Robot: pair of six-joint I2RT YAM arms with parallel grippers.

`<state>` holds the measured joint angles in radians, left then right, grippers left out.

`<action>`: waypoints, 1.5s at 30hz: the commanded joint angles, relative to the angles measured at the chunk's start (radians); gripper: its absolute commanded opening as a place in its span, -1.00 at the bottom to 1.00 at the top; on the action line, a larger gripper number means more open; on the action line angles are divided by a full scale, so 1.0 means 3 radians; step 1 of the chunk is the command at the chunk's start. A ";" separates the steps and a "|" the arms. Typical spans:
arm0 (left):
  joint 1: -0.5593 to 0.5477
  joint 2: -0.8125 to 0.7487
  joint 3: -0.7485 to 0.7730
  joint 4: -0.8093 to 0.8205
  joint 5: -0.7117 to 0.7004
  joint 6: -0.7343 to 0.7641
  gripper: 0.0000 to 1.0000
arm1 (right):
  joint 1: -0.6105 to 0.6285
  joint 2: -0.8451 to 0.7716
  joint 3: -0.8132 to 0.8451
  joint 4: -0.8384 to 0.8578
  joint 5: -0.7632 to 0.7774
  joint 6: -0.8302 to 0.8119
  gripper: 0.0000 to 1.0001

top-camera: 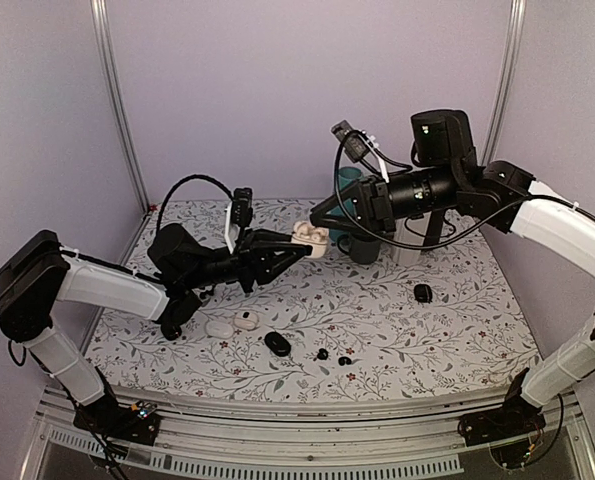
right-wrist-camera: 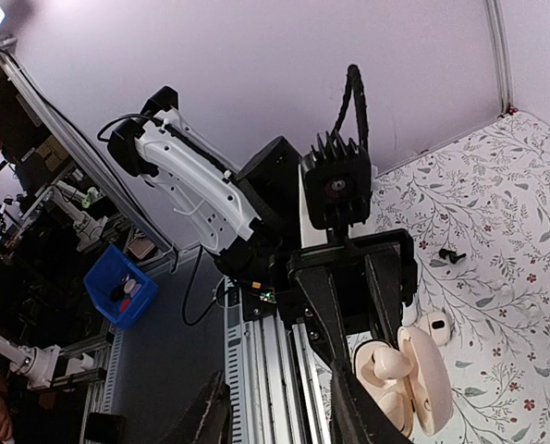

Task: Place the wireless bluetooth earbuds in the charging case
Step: Adjust the left earbud in the left side groove of the charging case.

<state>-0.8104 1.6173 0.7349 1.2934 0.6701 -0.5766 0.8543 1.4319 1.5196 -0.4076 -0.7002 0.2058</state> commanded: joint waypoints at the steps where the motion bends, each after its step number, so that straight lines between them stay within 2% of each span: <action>1: 0.0047 -0.0042 0.0076 -0.0026 0.0070 0.0007 -1.00 | -0.0015 0.0135 0.0101 -0.0106 -0.0203 0.0004 -0.29; 45: 0.0004 -0.0027 0.0194 -0.0073 0.0289 -0.0042 -1.00 | -0.0029 0.0419 0.0229 -0.0375 0.0079 -0.0238 -0.29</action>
<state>-0.8104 1.6169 0.7654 1.2510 0.7513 -0.5842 0.8497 1.5360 1.5639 -0.4919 -0.6910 0.1562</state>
